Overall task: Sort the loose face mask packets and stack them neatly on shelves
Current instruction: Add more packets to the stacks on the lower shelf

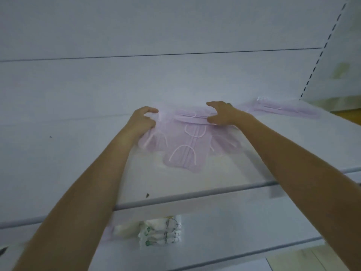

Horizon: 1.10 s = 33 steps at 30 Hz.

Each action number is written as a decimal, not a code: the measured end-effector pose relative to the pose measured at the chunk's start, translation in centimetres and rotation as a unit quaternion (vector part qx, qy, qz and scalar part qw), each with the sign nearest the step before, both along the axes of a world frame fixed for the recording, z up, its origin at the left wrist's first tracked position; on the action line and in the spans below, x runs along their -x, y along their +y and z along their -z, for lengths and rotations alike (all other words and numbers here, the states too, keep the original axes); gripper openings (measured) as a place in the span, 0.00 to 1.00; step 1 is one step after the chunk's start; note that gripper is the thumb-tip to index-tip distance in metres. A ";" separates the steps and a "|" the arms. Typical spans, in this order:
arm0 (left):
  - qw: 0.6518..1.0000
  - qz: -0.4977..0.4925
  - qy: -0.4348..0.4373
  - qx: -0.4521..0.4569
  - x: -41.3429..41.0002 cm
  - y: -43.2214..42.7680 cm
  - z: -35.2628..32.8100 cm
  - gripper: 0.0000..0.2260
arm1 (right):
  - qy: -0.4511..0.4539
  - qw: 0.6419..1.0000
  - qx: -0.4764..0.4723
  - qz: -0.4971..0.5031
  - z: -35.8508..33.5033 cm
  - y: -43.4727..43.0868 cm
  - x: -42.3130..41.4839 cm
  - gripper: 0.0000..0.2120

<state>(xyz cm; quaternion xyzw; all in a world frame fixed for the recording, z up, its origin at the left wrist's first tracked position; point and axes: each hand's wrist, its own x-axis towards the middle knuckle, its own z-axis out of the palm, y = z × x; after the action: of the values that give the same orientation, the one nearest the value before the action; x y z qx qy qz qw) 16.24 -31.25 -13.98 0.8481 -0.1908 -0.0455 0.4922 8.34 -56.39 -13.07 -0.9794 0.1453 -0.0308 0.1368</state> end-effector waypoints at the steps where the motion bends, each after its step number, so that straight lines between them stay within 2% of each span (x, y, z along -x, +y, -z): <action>1: 0.999 -0.028 -0.017 0.030 -0.3 0.2 -0.1 0.19 | 0.013 1.000 -0.023 -0.007 0.4 -0.2 -0.4 0.33; 4: 0.985 -0.110 -0.059 0.117 -0.9 0.3 -0.5 0.20 | 0.015 0.997 -0.062 -0.044 1.1 -0.7 -0.7 0.33; 6: 0.977 -0.137 -0.078 0.140 -0.7 -0.2 -0.4 0.20 | 0.013 0.996 -0.071 -0.058 0.7 -1.1 -0.6 0.32; 11: 0.979 -0.109 -0.078 0.152 0.1 -1.0 -0.2 0.21 | -0.029 0.998 -0.035 -0.039 0.4 -1.1 -0.1 0.16; 17: 0.975 -0.114 -0.060 0.181 0.4 -0.6 -0.3 0.21 | 0.002 0.999 -0.046 -0.016 0.4 -0.9 0.0 0.13; 20: 0.975 -0.116 -0.056 0.181 0.5 -0.5 -0.1 0.21 | -0.040 0.994 -0.094 -0.029 0.4 -0.5 0.4 0.12; 22: 0.976 -0.116 -0.059 0.173 0.4 -0.4 0.0 0.21 | -0.105 0.990 -0.089 -0.025 0.2 -0.6 0.6 0.08; 24: 0.976 -0.118 -0.061 0.174 0.3 -0.4 0.0 0.21 | -0.182 0.976 -0.111 -0.031 -0.2 -0.7 0.9 0.07; 26: 0.974 -0.118 -0.061 0.186 0.2 -0.4 0.0 0.21 | -0.261 0.945 -0.195 -0.033 -0.9 -0.1 1.3 0.08; 29: 0.969 -0.108 -0.041 0.218 0.3 -0.6 -0.1 0.18 | -0.373 0.855 -0.358 -0.018 -1.8 1.0 1.8 0.12; 31: 0.967 -0.084 -0.016 0.242 0.5 -0.8 -0.4 0.16 | -0.387 0.816 -0.428 -0.018 -1.8 2.1 1.6 0.10; 33: 0.963 -0.033 0.015 0.267 0.7 -1.1 -0.6 0.17 | -0.336 0.834 -0.437 -0.033 -0.9 3.9 1.4 0.07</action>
<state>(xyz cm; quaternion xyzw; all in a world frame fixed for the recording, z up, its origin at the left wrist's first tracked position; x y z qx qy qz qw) 15.52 -32.35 -13.35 0.6913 -0.1602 0.0109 0.7045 6.94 -52.51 -12.19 -0.7513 0.0566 -0.2865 0.5918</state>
